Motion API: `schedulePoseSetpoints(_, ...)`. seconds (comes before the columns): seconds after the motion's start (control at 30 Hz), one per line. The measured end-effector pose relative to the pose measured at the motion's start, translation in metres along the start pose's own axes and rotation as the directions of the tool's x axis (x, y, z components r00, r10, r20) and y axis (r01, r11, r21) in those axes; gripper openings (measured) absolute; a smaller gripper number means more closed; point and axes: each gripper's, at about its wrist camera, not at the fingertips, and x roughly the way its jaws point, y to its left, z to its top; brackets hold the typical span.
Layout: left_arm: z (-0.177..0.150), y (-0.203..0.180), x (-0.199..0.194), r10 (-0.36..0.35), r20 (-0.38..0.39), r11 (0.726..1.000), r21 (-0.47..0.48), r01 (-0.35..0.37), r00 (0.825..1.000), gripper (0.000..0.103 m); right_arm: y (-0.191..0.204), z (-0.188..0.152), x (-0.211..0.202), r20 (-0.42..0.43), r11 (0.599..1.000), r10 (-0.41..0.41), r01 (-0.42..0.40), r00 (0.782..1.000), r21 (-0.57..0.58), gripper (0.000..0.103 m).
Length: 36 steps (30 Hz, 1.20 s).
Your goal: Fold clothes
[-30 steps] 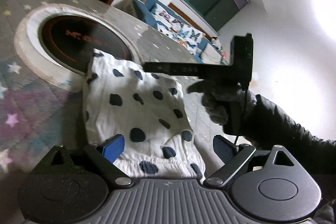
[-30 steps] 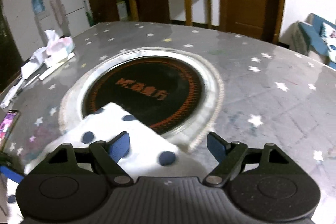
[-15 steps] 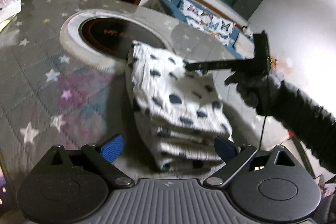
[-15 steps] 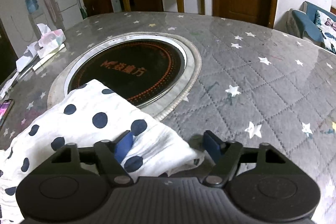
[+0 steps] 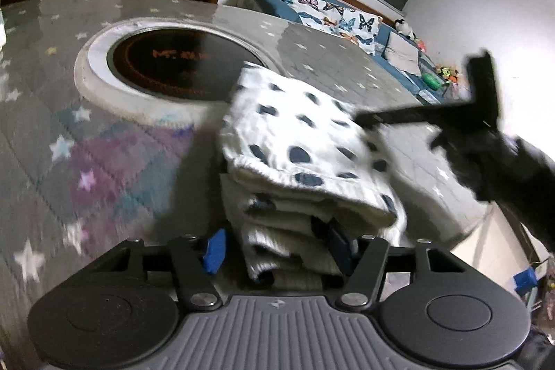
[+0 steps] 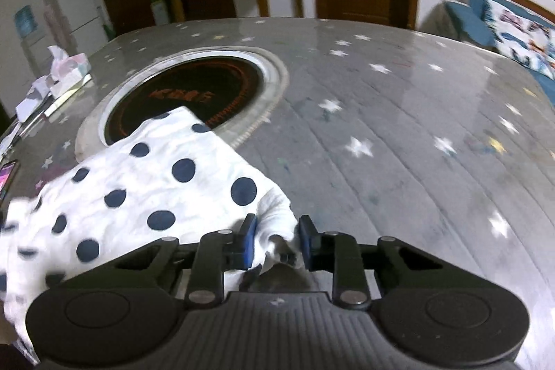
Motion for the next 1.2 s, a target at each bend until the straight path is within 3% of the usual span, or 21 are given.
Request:
schedulePoseSetpoints(0.2,0.034,0.011,0.027,0.054,0.04,0.998,0.043,-0.056,0.998,0.059,-0.01,-0.037,-0.034,0.026,0.994,-0.06,0.057,0.998,0.098,0.024)
schedulePoseSetpoints(0.3,0.045,0.017,0.03,0.043,0.031,0.998,0.045,-0.044,0.999,0.059,-0.007,-0.054,-0.048,0.03,0.99,-0.07,0.066,0.997,0.121,0.024)
schedulePoseSetpoints(0.5,0.037,0.029,0.001,0.055,0.024,0.998,0.011,-0.055,0.998,0.065,0.011,-0.053,-0.076,0.11,0.994,-0.105,0.102,0.988,0.037,0.027)
schedulePoseSetpoints(0.57,0.031,0.034,-0.013,0.055,0.035,0.998,-0.035,-0.054,0.998,0.066,0.023,-0.043,-0.08,0.134,0.999,-0.043,0.044,0.99,-0.004,0.027)
schedulePoseSetpoints(0.67,0.025,0.037,-0.031,0.02,0.054,0.992,-0.125,-0.013,0.998,0.077,0.043,-0.029,-0.08,0.152,0.994,0.08,-0.068,0.985,-0.083,0.028)
schedulePoseSetpoints(0.8,0.022,0.028,-0.041,-0.028,0.079,0.98,-0.192,0.043,0.996,0.091,0.085,-0.022,-0.068,0.123,0.954,0.227,-0.195,0.966,-0.228,0.03)
schedulePoseSetpoints(0.9,0.021,0.019,-0.038,-0.063,0.071,0.972,-0.223,0.077,0.995,0.091,0.116,-0.03,-0.058,0.076,0.914,0.298,-0.262,0.951,-0.309,0.03)
schedulePoseSetpoints(1.03,0.019,0.011,-0.026,-0.079,0.043,0.957,-0.276,0.088,0.996,0.092,0.145,-0.046,-0.042,0.007,0.868,0.307,-0.277,0.952,-0.412,0.03)
schedulePoseSetpoints(1.13,0.015,0.009,-0.015,-0.078,0.013,0.944,-0.321,0.078,0.997,0.09,0.15,-0.05,-0.043,0.016,0.856,0.291,-0.253,0.957,-0.451,0.031)
schedulePoseSetpoints(1.2,0.014,0.008,-0.01,-0.078,-0.006,0.94,-0.334,0.071,0.997,0.088,0.15,-0.051,-0.052,0.029,0.845,0.285,-0.237,0.958,-0.479,0.041)
